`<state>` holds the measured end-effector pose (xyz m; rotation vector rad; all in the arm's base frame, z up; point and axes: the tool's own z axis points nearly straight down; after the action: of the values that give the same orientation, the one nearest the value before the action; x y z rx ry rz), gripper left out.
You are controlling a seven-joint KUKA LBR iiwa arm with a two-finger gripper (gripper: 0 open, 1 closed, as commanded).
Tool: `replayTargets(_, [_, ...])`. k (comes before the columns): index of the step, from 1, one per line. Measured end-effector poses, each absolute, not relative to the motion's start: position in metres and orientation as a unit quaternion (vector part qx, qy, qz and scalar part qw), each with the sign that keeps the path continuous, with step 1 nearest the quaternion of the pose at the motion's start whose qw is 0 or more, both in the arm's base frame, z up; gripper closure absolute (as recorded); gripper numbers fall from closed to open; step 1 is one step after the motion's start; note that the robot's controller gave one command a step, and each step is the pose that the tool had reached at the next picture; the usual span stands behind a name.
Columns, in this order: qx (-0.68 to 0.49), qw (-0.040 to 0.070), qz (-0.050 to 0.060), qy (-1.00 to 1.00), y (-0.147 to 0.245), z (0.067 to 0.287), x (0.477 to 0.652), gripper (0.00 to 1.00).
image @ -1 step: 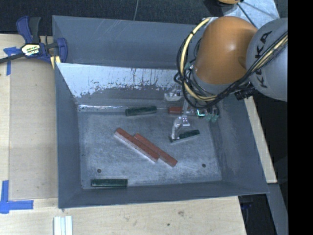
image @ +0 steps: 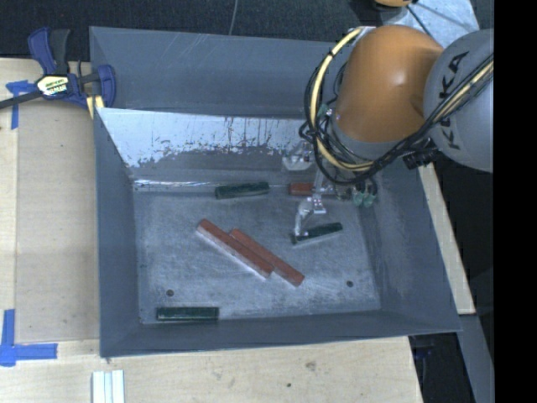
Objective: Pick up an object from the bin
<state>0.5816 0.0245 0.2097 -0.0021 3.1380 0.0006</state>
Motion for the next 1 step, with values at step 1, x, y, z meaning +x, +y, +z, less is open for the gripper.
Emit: replayTargets(1, [-0.021, 0.004, 0.0, 1.0, -0.0132, 0.1406, 0.5914, 0.0])
